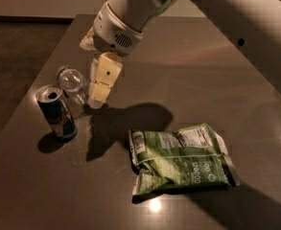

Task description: Move water bottle near redbull can

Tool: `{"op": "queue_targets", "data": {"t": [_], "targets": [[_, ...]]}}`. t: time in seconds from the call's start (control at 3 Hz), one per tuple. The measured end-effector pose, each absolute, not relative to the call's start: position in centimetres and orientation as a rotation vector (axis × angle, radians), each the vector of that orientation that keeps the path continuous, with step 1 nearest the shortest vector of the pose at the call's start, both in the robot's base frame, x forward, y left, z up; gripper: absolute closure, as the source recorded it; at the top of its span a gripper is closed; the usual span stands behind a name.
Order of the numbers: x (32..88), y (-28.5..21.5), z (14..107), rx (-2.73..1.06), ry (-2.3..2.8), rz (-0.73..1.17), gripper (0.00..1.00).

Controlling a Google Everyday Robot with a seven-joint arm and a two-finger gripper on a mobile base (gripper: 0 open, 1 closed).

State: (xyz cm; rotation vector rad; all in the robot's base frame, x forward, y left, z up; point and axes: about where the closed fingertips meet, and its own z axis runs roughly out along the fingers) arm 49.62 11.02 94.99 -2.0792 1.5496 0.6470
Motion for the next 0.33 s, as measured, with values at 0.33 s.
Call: {"op": "queue_targets", "data": {"t": [0.33], "targets": [[49.61, 11.03, 94.99, -2.079, 1.549, 0.647, 0.0]]}}
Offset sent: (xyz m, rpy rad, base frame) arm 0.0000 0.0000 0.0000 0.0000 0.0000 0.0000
